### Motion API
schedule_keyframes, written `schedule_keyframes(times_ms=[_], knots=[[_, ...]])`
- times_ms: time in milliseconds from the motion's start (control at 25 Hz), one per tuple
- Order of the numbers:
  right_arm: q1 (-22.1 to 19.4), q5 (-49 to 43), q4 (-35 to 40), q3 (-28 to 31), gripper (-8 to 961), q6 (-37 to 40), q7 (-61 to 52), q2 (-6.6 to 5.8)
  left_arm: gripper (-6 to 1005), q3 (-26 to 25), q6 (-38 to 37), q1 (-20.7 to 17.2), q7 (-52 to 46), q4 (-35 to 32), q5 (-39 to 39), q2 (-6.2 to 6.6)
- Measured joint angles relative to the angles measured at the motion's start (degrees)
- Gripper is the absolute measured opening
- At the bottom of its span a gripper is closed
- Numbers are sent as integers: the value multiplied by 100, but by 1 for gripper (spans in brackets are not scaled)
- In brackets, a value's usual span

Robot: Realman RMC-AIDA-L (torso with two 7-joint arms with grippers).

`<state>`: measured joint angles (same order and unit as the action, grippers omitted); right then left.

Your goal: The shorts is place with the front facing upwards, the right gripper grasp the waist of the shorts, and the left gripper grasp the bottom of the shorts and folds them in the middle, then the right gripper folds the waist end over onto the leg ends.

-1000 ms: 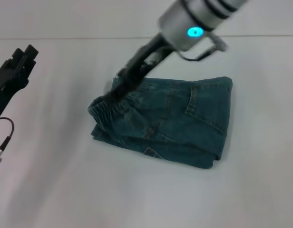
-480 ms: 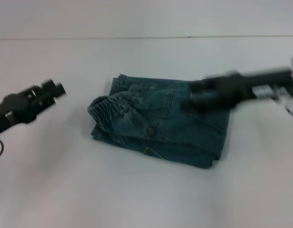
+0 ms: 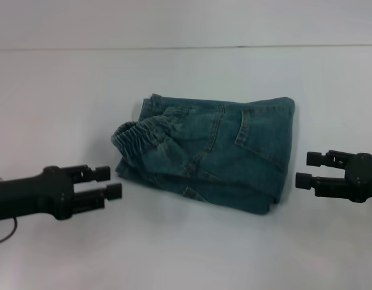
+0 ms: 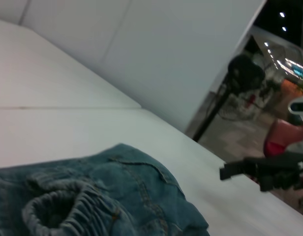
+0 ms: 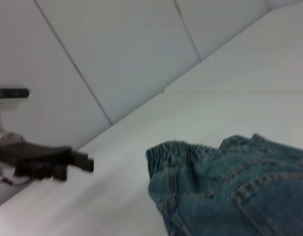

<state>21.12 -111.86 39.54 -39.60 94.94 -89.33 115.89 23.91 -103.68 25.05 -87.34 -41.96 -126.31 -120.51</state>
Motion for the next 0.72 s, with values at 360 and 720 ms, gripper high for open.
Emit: schedule_keyframes(times_ms=[360,720], knots=[[52,-12,-11,88,870,-35,21,57,658,220,48,19,-97,-66,-1,-33],[55,-18,-17,48,870,-141,24,56,733,231,54,41,-232,-73,33,-42]])
